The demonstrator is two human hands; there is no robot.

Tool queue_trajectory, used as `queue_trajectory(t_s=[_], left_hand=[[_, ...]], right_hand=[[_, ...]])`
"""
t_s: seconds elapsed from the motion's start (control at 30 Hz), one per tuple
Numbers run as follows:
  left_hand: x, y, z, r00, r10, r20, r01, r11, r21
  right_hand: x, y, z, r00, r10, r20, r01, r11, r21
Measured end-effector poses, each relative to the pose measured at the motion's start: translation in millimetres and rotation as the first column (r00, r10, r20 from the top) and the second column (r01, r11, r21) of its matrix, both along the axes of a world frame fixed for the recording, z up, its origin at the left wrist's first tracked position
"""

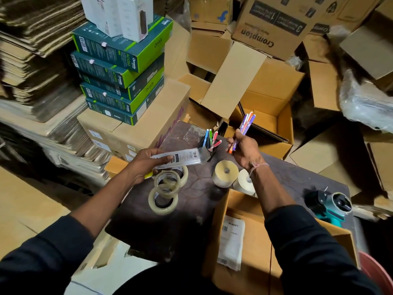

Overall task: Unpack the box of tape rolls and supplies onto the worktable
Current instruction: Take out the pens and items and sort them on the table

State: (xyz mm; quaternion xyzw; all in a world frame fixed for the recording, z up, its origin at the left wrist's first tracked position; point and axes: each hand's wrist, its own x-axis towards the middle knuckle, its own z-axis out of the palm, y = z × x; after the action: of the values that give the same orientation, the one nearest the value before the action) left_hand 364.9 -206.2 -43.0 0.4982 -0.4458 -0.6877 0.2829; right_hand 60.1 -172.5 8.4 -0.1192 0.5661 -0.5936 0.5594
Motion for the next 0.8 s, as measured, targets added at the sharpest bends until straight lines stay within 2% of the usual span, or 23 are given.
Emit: queue_trajectory(t_s=[0.07,0.13,0.33,0.53,0.73,0.8], left_hand=[[1.3,0.5,-3.5,1.000,-0.005,0.017,0.005,1.000,-0.008],[1.4,0.9,-6.2,0.999,-0.014,0.046,0.014,1.000,-0.013],[2.5,-0.6,-15.7,0.995,-0.035,0.090,0.040,0.998,-0.046],[1.9,-10.4,-18.6,0.993,-0.051,0.106,0.059,0.995,-0.078],[2.3,-20.4,-19.0,0.992,-0.059,0.108,0.068,0.994,-0.089],[3.3,-21.2,-19.7,0.992,-0.057,0.112,0.067,0.994,-0.089]], right_hand=[[4.9,-7.4,7.4,0.992,-0.029,-0.121,0.033,0.999,0.033],[8.7,-18.5,7.0,0.984,-0.021,-0.178,0.028,0.999,0.033],[11.6,-63.3,-34.8,0.933,0.120,-0.339,-0.100,0.992,0.075],[5.7,-89.4,-77.7,0.795,0.292,-0.532,-0.270,0.955,0.120],[13.8,-101.1,-90.8,0.672,0.310,-0.673,-0.302,0.944,0.133],[15.9,-102.8,-97.3,0.602,0.333,-0.726,-0.323,0.933,0.160]])
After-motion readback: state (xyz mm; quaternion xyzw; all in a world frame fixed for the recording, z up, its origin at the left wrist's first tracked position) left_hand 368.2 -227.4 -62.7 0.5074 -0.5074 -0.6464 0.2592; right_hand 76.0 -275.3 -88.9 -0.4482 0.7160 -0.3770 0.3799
